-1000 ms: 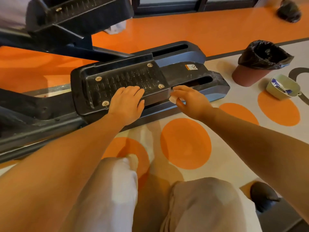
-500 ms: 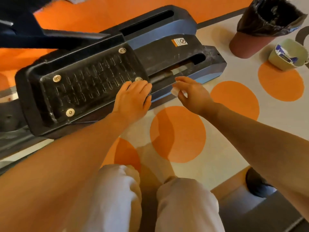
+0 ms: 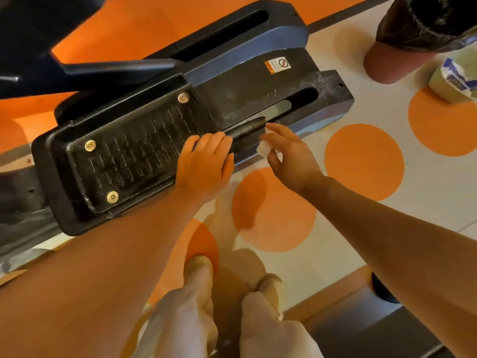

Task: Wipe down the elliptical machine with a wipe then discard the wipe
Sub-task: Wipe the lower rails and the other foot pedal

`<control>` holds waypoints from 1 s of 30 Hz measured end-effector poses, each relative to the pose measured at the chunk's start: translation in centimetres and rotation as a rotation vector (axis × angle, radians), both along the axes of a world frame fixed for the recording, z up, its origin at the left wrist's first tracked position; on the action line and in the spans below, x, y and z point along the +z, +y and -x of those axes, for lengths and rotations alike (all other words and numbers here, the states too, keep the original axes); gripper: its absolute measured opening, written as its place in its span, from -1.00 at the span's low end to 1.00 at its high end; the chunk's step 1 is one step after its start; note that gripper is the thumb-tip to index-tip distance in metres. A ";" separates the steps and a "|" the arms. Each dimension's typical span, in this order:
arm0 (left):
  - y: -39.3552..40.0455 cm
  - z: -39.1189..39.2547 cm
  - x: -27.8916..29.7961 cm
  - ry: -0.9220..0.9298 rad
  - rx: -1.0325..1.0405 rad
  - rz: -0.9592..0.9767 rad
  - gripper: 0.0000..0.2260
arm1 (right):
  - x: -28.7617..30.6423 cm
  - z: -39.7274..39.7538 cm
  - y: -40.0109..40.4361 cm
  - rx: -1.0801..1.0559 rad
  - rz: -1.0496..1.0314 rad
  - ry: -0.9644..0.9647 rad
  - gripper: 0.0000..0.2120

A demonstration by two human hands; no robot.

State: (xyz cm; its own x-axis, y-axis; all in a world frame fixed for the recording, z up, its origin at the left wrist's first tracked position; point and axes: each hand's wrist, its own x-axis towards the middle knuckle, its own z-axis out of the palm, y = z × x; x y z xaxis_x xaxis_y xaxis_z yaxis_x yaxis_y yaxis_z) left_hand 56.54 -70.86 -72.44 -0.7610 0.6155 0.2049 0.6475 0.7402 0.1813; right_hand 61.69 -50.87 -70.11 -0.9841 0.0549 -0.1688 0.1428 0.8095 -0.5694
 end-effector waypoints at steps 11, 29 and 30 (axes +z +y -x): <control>3.5 1.2 4.3 -0.167 0.193 0.108 -0.67 | 3.0 3.2 5.9 0.098 0.017 -0.042 -0.61; 7.7 6.5 -1.0 -0.333 0.315 0.187 -0.63 | -1.5 11.4 8.0 0.252 -0.012 -0.276 -0.54; 7.9 6.6 -1.4 -0.347 0.329 0.206 -0.61 | -2.0 11.7 8.0 0.275 -0.022 -0.284 -0.53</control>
State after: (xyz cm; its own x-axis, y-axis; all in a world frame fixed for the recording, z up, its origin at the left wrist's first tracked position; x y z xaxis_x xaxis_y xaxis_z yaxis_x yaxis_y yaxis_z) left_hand 49.91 -62.97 -73.85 -0.9226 0.3334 -0.1939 0.3024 0.9374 0.1728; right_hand 49.95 -42.87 -72.12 -0.8767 -0.1975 -0.4386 0.0686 0.8511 -0.5205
